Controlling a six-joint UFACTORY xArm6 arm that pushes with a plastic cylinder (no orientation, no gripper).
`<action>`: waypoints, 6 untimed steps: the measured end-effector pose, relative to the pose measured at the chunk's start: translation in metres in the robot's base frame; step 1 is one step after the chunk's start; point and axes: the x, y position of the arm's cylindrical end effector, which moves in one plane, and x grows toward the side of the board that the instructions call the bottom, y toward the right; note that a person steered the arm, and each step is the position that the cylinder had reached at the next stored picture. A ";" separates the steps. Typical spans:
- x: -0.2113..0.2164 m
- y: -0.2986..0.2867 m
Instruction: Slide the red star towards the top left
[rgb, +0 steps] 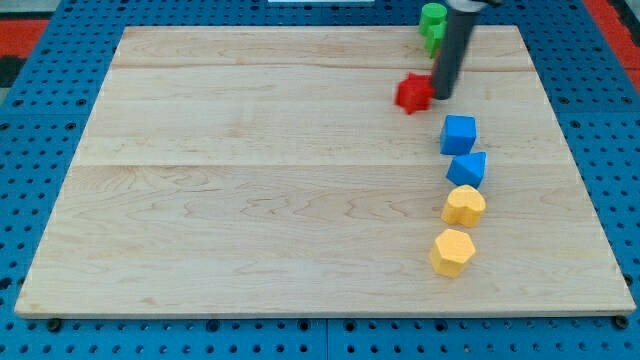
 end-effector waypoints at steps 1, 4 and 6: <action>-0.009 -0.052; 0.042 -0.067; -0.002 -0.114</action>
